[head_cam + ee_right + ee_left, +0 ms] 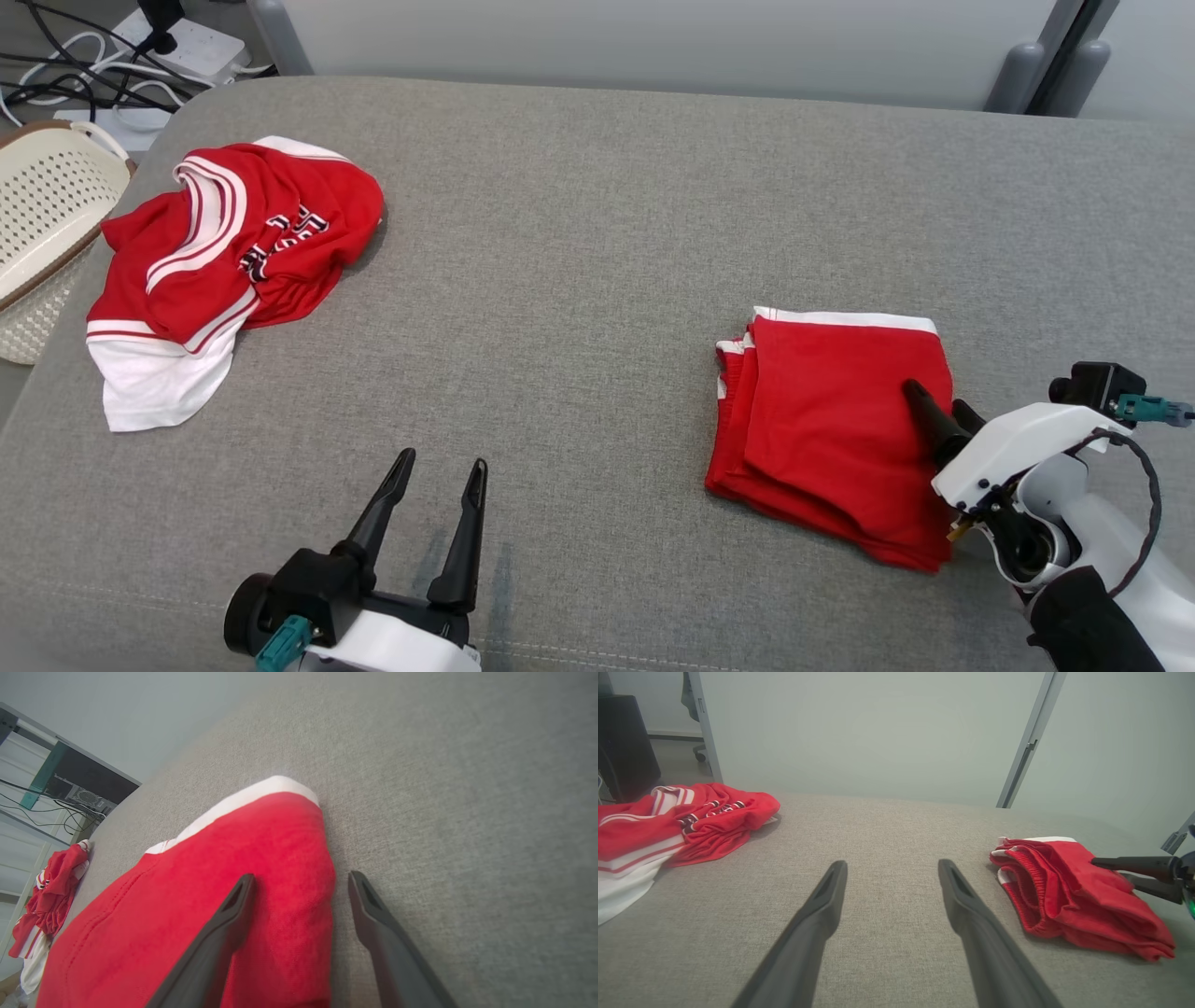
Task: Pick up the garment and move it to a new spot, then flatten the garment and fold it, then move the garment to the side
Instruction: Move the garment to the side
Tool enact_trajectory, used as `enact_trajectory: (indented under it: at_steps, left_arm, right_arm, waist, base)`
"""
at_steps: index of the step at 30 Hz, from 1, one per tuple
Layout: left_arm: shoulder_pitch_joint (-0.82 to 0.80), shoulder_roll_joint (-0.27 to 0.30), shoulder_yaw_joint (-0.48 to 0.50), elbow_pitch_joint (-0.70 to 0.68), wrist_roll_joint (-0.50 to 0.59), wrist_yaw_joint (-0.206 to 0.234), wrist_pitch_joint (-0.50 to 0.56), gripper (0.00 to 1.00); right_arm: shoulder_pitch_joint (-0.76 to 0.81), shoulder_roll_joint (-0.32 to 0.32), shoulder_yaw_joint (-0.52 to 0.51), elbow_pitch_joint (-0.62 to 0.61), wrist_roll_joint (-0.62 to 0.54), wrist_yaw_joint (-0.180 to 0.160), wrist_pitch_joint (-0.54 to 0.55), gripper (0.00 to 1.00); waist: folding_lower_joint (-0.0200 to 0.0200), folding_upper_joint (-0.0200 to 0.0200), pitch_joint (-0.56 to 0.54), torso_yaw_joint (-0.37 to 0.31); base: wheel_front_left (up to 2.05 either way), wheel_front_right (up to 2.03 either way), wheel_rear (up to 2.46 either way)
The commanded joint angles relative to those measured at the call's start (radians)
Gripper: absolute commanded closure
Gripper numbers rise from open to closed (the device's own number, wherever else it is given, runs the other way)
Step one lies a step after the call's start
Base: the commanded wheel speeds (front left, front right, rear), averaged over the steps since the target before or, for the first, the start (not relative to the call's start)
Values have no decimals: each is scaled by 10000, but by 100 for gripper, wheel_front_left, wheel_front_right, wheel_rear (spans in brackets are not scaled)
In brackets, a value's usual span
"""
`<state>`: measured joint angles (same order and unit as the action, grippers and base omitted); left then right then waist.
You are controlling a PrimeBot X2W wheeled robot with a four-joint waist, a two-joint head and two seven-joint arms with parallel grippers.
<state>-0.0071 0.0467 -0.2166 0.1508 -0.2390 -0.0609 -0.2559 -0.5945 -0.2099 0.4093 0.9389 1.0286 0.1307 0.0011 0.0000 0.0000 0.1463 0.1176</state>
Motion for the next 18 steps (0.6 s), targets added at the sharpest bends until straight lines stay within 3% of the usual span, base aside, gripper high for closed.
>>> enact_trajectory:
  at_steps: [1,5,6,7,8,9,13,18]
  left_arm:
    - [-451,35,292,-269,-50,-53,-59,0]
    - [-583,35,303,-264,-47,-46,-59,0]
    - [-604,35,306,-269,-59,-38,-59,0]
    - [-619,35,303,-275,-71,-29,-59,0]
    - [-627,35,295,-280,-84,-21,-59,0]
    - [-632,35,282,-283,-96,-13,-59,0]
    - [-631,35,237,-278,-129,5,-59,0]
    - [-592,35,284,-311,-132,26,-59,0]
  right_arm:
    - [-213,21,231,-87,98,0,28,0]
    - [-320,132,531,107,437,0,165,0]
    - [-331,136,606,145,506,0,193,17]
    - [-341,134,680,174,563,0,194,57]
    - [-347,131,746,196,630,0,200,75]
    - [-350,119,805,216,696,0,192,100]
    - [-362,-7,1131,197,824,0,68,100]
    - [-495,-346,1639,-121,568,0,-1024,100]
  waist:
    - [0,0,84,68]
    - [0,0,140,157]
    - [0,0,142,177]
    - [0,0,139,196]
    - [0,0,131,214]
    - [0,0,121,234]
    - [0,0,78,315]
    - [0,0,61,329]
  base:
    - [0,0,0]
    - [0,0,0]
    - [0,0,0]
    - [0,0,0]
    - [0,0,0]
    - [0,0,0]
    - [0,0,0]
    - [0,0,0]
